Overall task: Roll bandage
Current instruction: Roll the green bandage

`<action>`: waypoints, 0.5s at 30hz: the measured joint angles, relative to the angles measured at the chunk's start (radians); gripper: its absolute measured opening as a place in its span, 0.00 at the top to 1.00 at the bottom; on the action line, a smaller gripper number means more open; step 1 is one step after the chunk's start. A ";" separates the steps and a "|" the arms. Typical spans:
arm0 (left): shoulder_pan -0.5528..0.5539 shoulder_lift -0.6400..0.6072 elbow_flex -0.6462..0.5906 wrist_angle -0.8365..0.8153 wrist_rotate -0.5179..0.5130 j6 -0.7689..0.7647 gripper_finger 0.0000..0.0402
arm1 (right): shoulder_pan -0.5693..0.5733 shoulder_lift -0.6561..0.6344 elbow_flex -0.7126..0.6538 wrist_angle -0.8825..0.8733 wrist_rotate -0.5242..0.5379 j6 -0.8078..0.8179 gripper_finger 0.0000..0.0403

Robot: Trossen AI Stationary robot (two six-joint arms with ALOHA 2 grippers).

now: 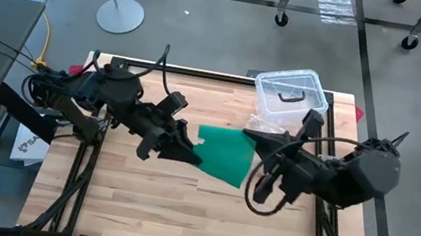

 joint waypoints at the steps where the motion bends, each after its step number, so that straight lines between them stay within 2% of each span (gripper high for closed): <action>1: 0.004 0.000 -0.003 0.001 0.000 0.008 0.73 | 0.010 0.000 0.000 0.017 0.000 -0.011 1.00; 9: 0.031 -0.002 -0.055 0.127 0.019 0.094 0.56 | 0.072 0.000 0.000 0.054 0.036 -0.011 1.00; 11: 0.031 -0.002 -0.063 0.173 0.056 0.115 0.54 | 0.073 -0.001 0.000 0.055 0.071 -0.010 1.00; 15: 0.029 -0.002 -0.064 0.190 0.063 0.119 0.54 | 0.062 0.000 0.000 0.064 0.092 -0.010 1.00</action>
